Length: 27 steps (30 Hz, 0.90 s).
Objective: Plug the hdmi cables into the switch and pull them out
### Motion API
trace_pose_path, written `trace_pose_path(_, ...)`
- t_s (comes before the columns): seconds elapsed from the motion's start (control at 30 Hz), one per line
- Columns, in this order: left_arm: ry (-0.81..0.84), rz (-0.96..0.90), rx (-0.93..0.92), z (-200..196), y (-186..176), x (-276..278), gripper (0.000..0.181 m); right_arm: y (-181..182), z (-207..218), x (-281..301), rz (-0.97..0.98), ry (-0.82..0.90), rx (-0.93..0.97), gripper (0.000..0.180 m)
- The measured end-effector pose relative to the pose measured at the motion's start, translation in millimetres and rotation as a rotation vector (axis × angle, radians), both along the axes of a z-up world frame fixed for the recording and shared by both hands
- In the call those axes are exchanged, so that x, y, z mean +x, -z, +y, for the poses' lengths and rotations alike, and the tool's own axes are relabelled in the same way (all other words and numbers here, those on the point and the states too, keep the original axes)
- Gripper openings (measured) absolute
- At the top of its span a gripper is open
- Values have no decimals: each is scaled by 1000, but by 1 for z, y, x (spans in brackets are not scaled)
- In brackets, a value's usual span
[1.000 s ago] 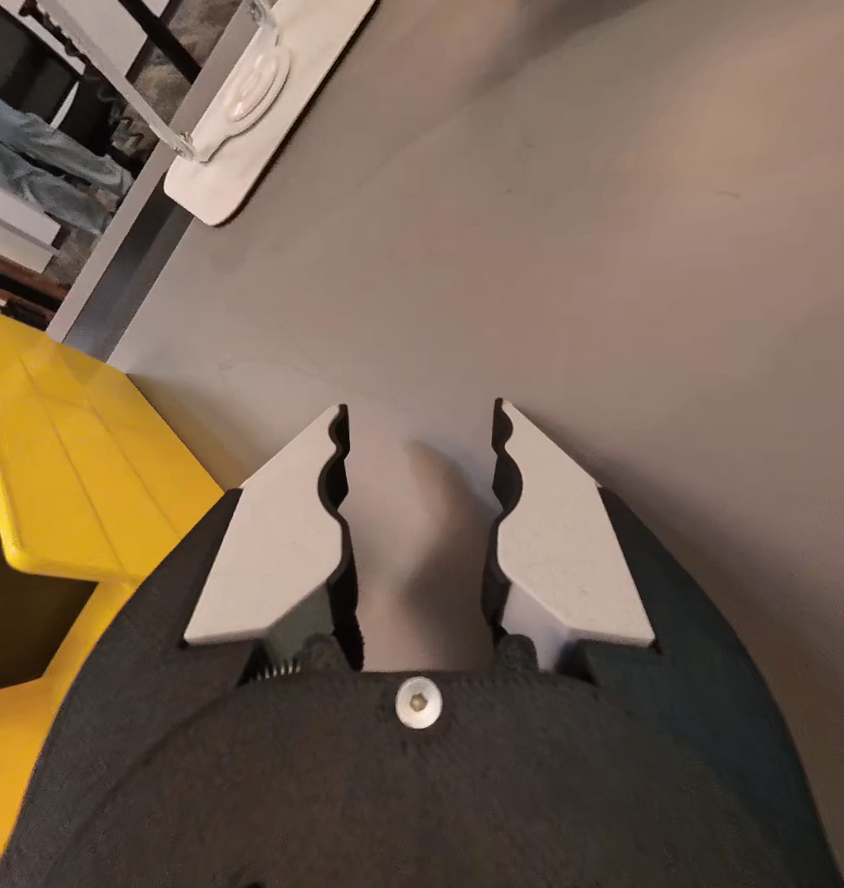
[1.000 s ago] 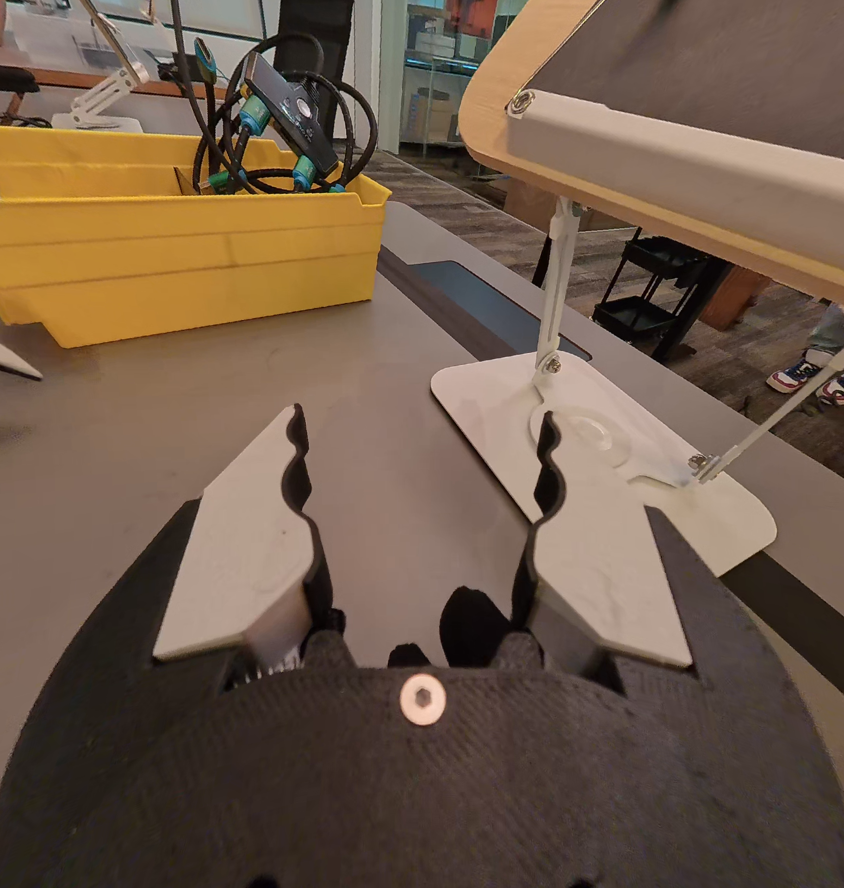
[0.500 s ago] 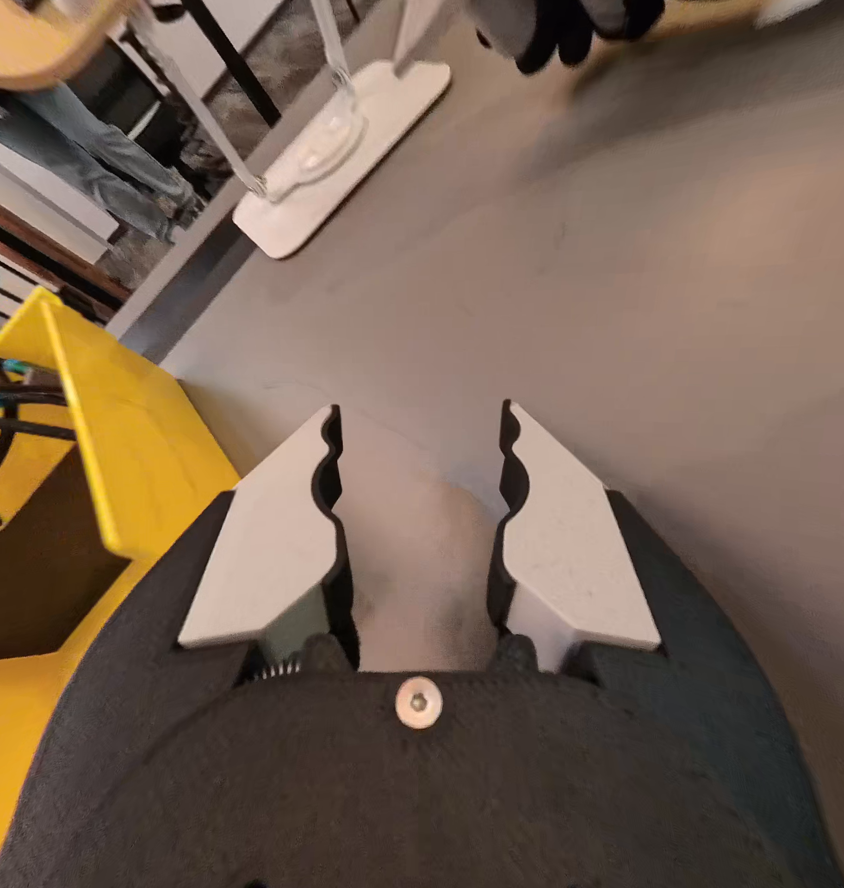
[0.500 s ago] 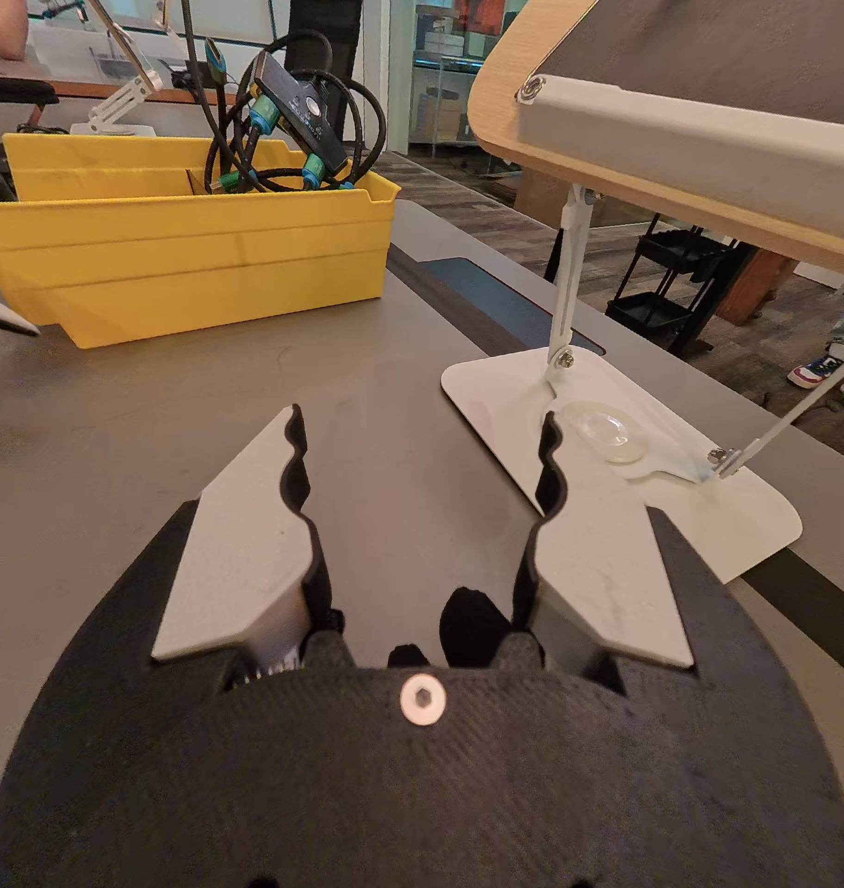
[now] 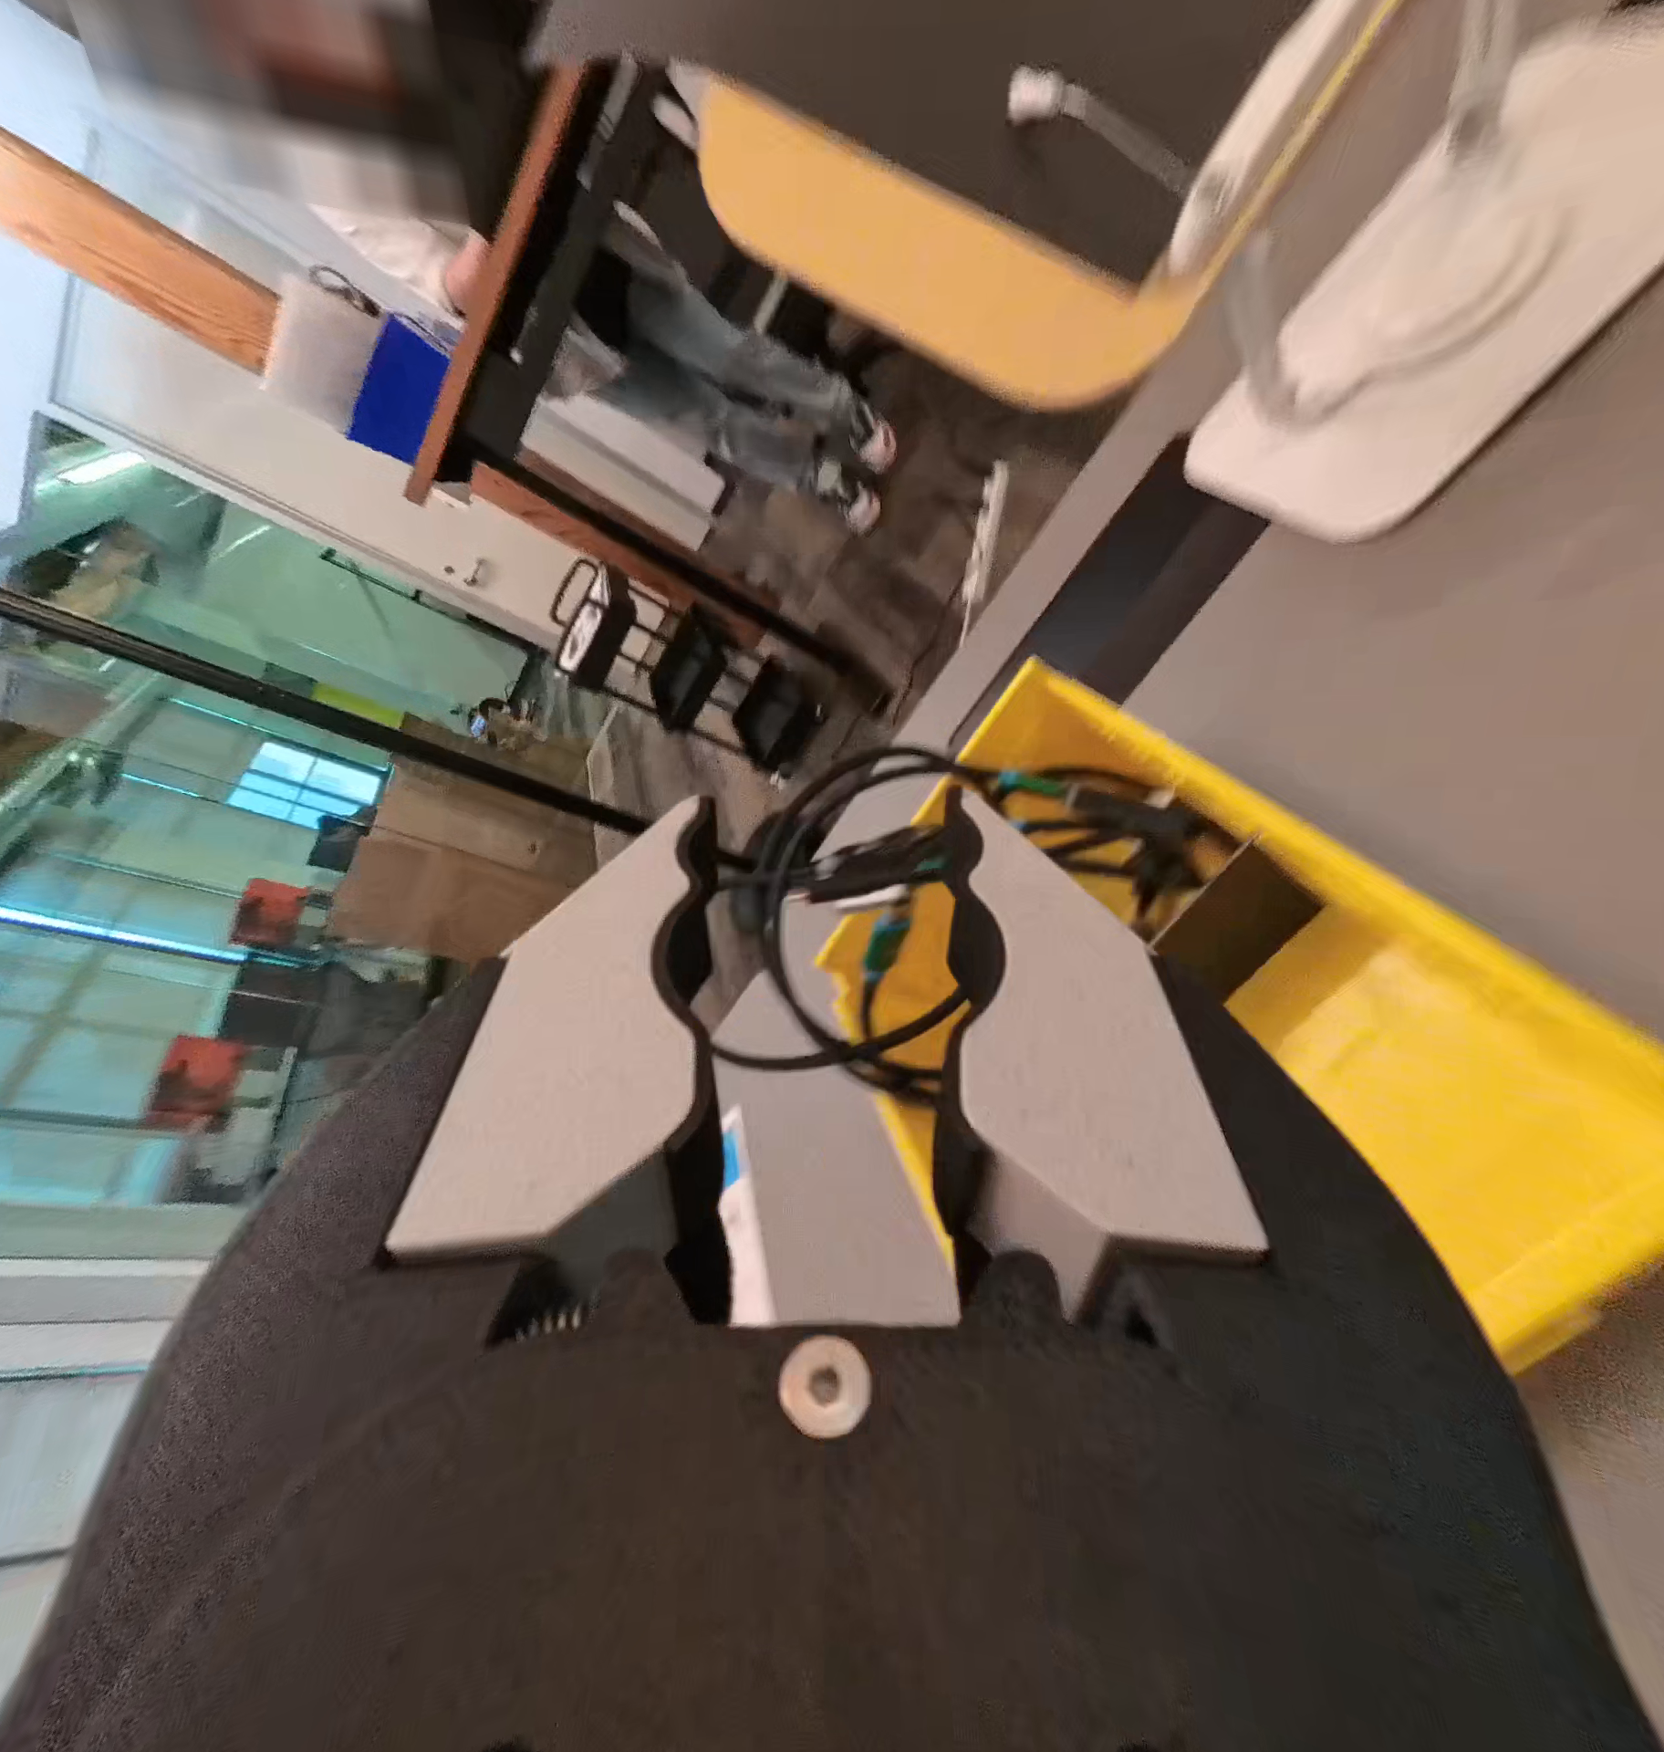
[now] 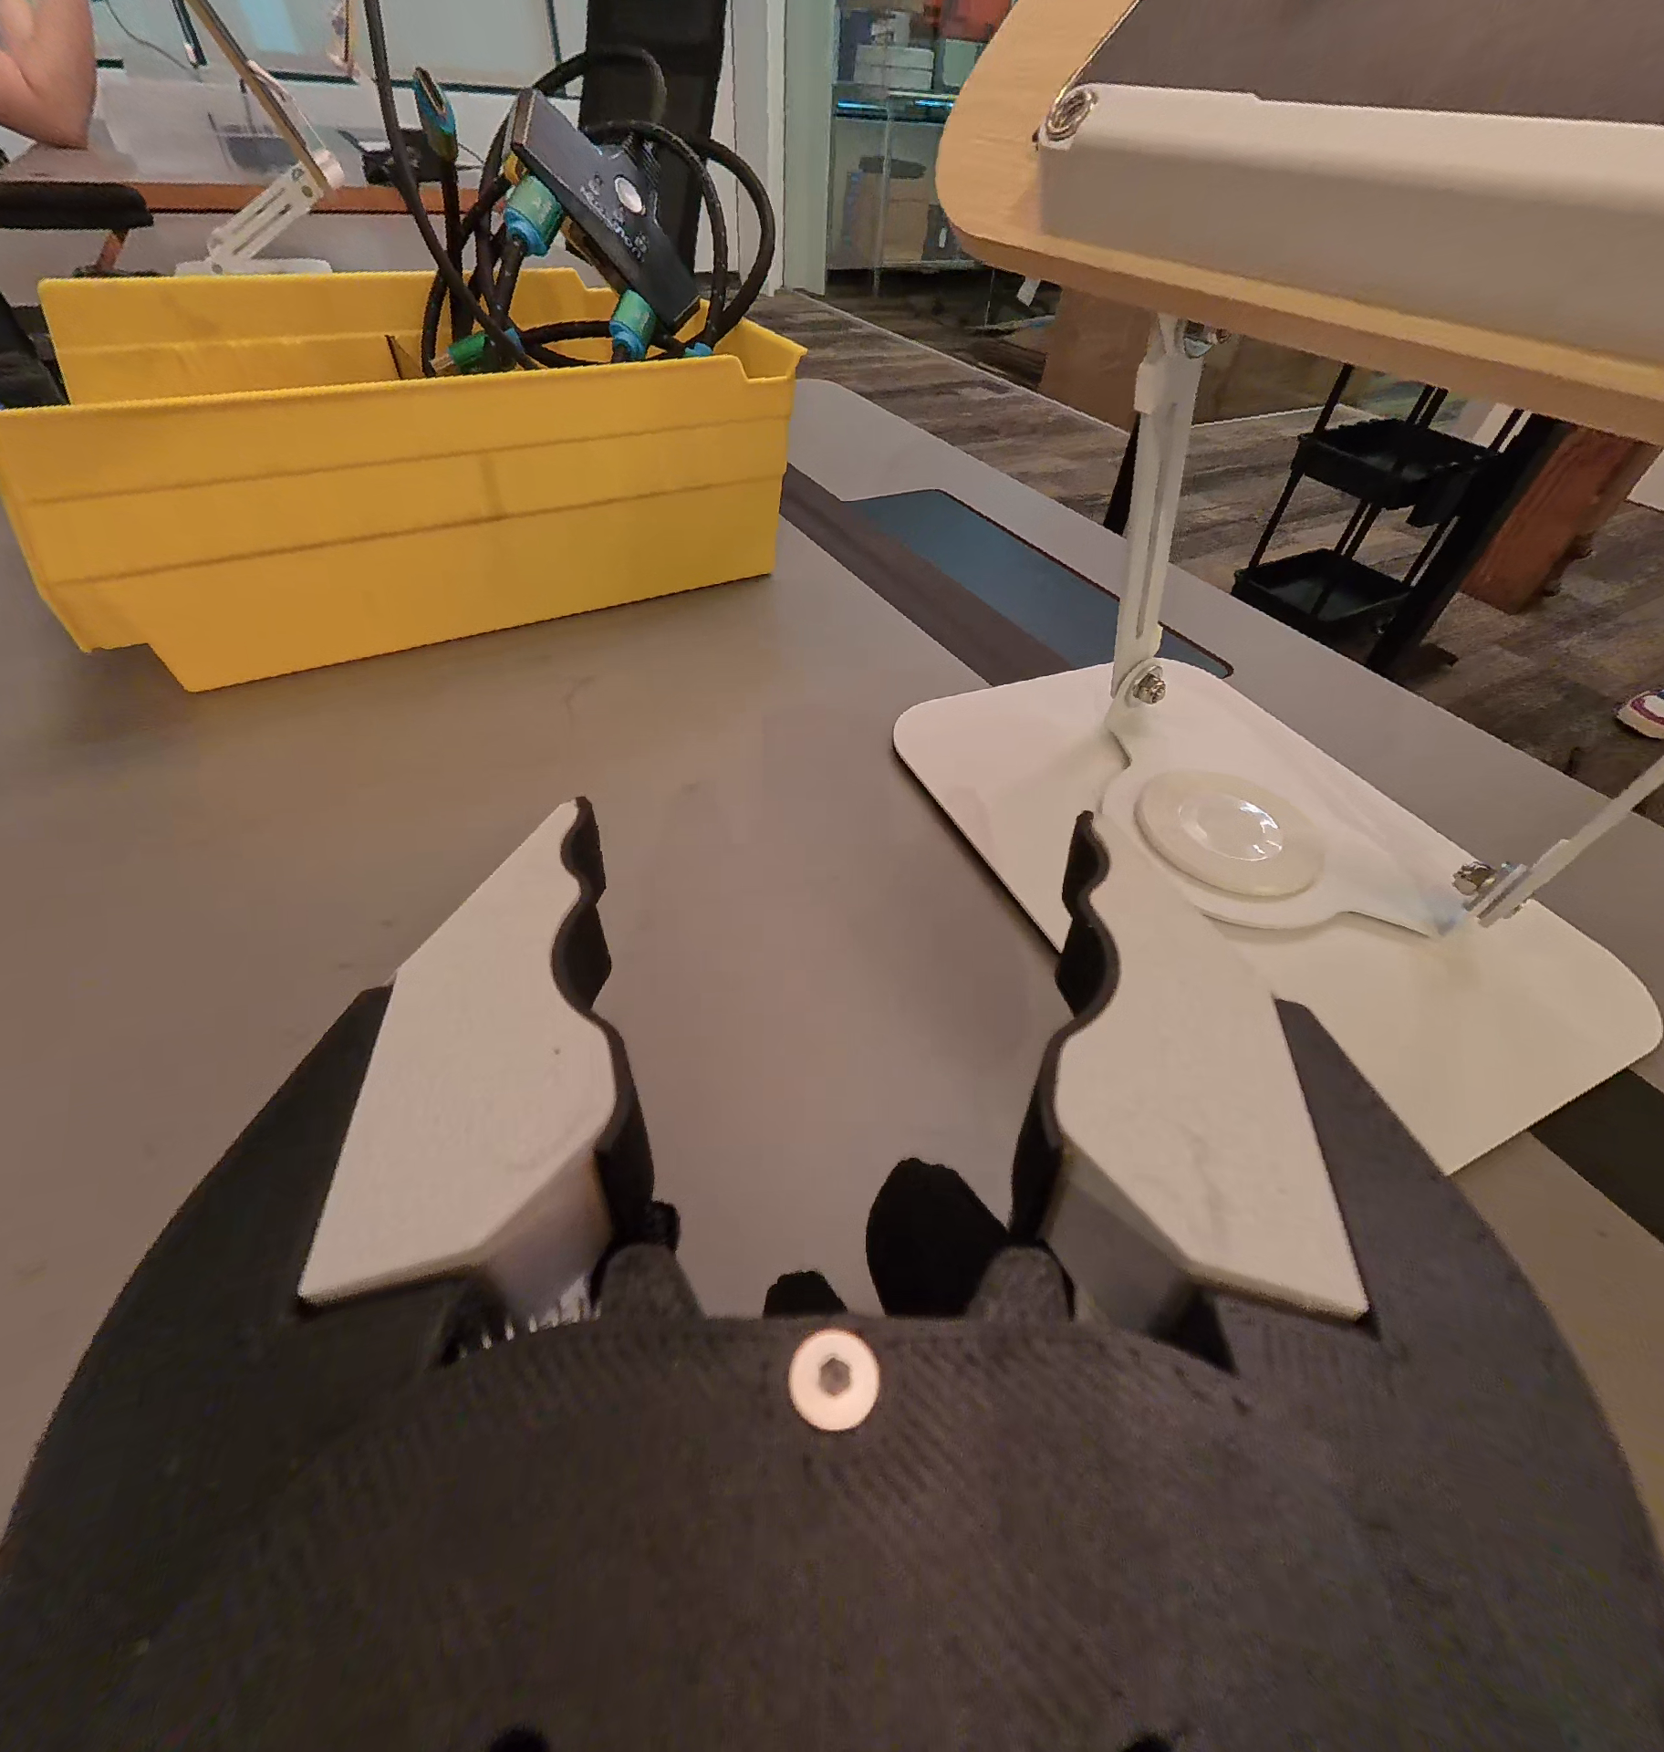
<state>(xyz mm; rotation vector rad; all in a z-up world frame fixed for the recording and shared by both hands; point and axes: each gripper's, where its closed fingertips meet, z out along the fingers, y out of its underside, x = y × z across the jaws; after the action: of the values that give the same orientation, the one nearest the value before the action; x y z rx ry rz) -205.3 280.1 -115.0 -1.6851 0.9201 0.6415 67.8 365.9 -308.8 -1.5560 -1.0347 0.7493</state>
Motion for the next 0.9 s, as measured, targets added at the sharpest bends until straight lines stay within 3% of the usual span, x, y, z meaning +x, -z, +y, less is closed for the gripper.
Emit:
trace_pose_path(0.23,-10,338,-135,61,0,-69,44,0,1,0,3,-1,-9,96)
trace_pose_path(0.53,11,640,-319,126,54,-125,52,1,1,1,6,-5,-16,96)
trace_pose_path(0.73,124,754,-427,137,100,-124,58,1,1,1,10,-8,-22,96)
trace_pose_path(0.9,217,826,-402,142,127,-104,70,1,1,0,7,-10,-22,96)
